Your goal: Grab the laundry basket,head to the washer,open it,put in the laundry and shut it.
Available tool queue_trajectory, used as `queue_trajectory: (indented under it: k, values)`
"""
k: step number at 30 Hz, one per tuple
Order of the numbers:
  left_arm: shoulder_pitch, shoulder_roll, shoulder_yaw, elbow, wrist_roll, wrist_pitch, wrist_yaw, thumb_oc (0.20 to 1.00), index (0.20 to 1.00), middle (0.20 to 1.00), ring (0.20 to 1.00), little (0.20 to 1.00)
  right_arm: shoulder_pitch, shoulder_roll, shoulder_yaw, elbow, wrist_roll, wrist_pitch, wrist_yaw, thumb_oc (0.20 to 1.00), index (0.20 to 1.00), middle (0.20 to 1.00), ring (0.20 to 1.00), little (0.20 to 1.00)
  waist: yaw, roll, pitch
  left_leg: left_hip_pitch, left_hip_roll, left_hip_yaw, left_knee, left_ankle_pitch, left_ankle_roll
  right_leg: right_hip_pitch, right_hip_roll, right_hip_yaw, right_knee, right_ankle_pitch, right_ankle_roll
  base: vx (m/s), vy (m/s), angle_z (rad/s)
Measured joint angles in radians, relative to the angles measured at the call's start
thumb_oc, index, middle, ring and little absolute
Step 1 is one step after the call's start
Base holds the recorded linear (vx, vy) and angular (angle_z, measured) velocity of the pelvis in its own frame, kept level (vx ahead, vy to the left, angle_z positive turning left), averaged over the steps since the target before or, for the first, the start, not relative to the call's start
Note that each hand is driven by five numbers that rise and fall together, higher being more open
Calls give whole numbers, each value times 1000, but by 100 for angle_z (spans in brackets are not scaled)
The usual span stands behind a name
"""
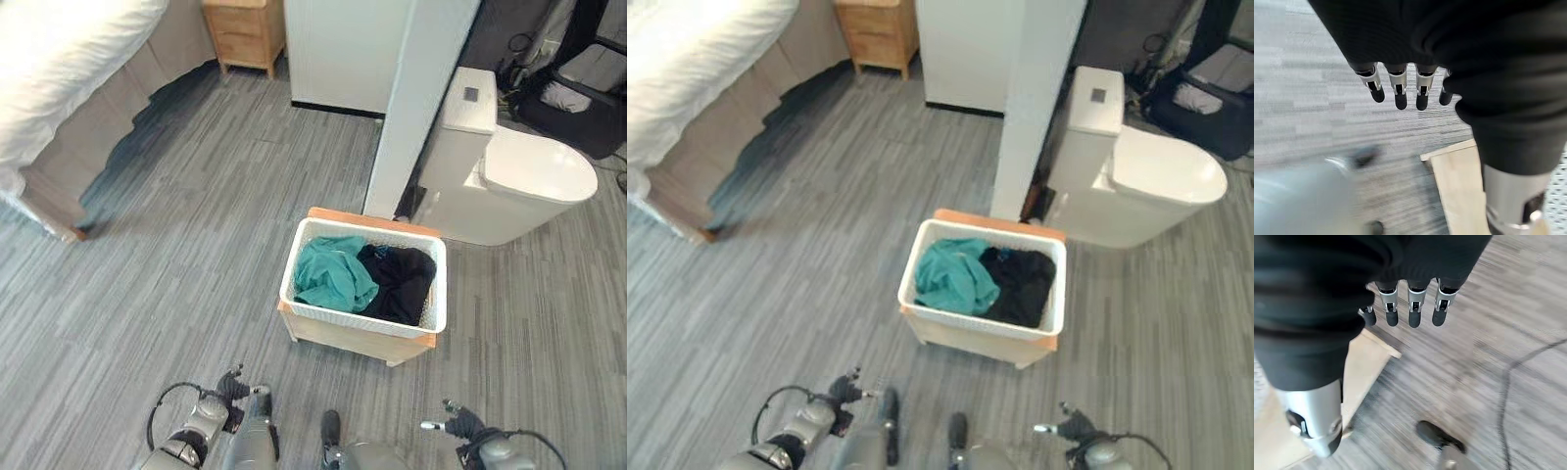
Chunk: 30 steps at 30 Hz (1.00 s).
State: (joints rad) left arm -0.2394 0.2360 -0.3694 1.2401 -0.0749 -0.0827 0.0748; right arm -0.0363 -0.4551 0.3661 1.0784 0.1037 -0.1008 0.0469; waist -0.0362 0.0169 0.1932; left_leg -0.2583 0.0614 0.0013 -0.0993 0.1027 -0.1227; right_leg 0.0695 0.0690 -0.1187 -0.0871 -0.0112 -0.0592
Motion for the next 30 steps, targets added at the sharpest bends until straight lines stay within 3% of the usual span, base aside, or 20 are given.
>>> queue_trajectory:
  k: [2,4,5,6,7,8,10,13,14,15,16,19,21,22,23,26,30]
  values:
    - [43,1,9,7,7,3,1,1000,1000,1000,1000,1000,16,2,20,-22,-41,-5,1,1000,1000,1000,1000,1000,-5,0,-20,44,-24,8,0,27,62,32,-7,39,1,-13,10,186,203,-81]
    - [45,-6,3,4,9,-1,1,1000,1000,1000,1000,1000,40,-4,33,-46,-64,-5,0,1000,1000,1000,1000,1000,-14,3,-41,87,-55,15,0,34,74,45,-23,62,2,-34,27,143,200,-42]
    - [44,-7,-2,-5,11,-3,1,1000,1000,1000,1000,1000,51,-9,33,-54,-81,-4,2,1000,1000,1000,1000,1000,-21,23,-51,124,-53,23,-4,68,121,54,-15,67,2,-42,39,157,251,-9]
    - [37,-1,-5,-4,17,-6,1,1000,1000,1000,1000,1000,55,5,30,-49,-87,-1,0,1000,1000,1000,1000,1000,-35,14,-46,152,-56,28,-7,67,131,71,-26,70,5,-54,52,78,177,-56]
    - [42,6,-6,-2,17,-8,1,1000,1000,1000,1000,1000,51,23,28,-58,-90,-2,1,1000,1000,1000,1000,1000,-27,1,-46,186,-55,70,-2,40,165,41,-38,96,101,-85,97,45,189,-54]
    - [44,5,-8,3,17,-8,1,1000,1000,1000,1000,1000,53,24,29,-69,-90,-5,1,1000,1000,1000,1000,1000,-33,1,-46,193,-58,69,-2,31,177,23,-46,96,145,-106,118,26,146,-65]
    - [35,10,-6,-4,18,-10,3,1000,1000,1000,1000,1000,41,37,33,-110,-119,-3,1,1000,1000,1000,1000,1000,-7,-13,-53,190,-73,125,-1,6,194,-52,-83,104,252,-159,167,-8,98,-62]
    - [27,21,-5,-5,17,-10,3,1000,1000,1000,1000,1000,19,51,33,-115,-125,-4,-1,1000,1000,1000,1000,1000,2,-14,-51,191,-76,154,-1,-5,210,-77,-124,80,243,-167,183,-10,-14,-54]
    - [31,36,-2,-2,17,-9,7,1000,1000,1000,1000,1000,14,61,34,-129,-128,-6,-1,1000,1000,1000,1000,1000,25,-18,-46,206,-70,197,-1,-16,213,-96,-196,9,231,-153,206,11,-117,-64]
    - [40,40,4,-5,17,-10,11,1000,1000,1000,1000,1000,12,65,35,-131,-128,-7,-1,1000,1000,1000,1000,1000,32,-23,-47,209,-71,207,-2,-22,208,-104,-222,-16,215,-134,235,24,-121,-56]
    - [42,46,4,1,16,-11,15,1000,1000,1000,1000,1000,11,69,35,-137,-129,-6,-2,1000,1000,1000,1000,1000,31,-30,-44,213,-70,208,-2,-29,198,-106,-258,-23,191,-116,262,23,-115,-20]
    - [52,61,12,9,16,-9,24,1000,1000,1000,1000,1000,23,74,34,-155,-129,-5,-3,1000,1000,1000,1000,1000,33,-61,-37,219,-71,209,-7,-38,169,-123,-326,-15,115,-23,298,13,-121,-3]
    - [67,73,20,-3,16,-10,27,1000,1000,1000,1000,1000,44,74,31,-174,-129,-6,-2,1000,1000,1000,1000,1000,27,-84,-37,219,-70,201,-7,-32,159,-122,-339,0,93,10,290,12,-114,17]
    - [93,91,26,-11,16,-11,28,1000,1000,1000,1000,1000,73,76,28,-171,-128,-6,-2,1000,1000,1000,1000,1000,29,-123,-62,217,-72,200,-8,-30,139,-121,-333,1,57,21,288,34,-178,31]
    - [108,85,38,-13,16,-12,28,1000,1000,1000,1000,1000,95,68,-10,-157,-126,-5,-2,1000,1000,1000,1000,1000,22,-109,-71,213,-37,173,-7,-25,110,-101,-296,-2,21,68,265,54,-235,21]
    - [130,68,53,-10,6,-15,28,1000,1000,1000,1000,1000,122,41,-68,-156,-98,-4,1,1000,1000,1000,1000,1000,17,-75,-81,202,27,161,-2,2,71,-93,-217,-28,-7,82,220,69,-193,11]
    - [132,21,63,-14,-7,-16,22,1000,1000,1000,1000,1000,187,27,-162,-155,-1,-1,1,1000,1000,1000,1000,1000,-3,-41,-100,203,76,119,-2,8,62,-66,-170,-79,-7,55,175,62,-52,27]
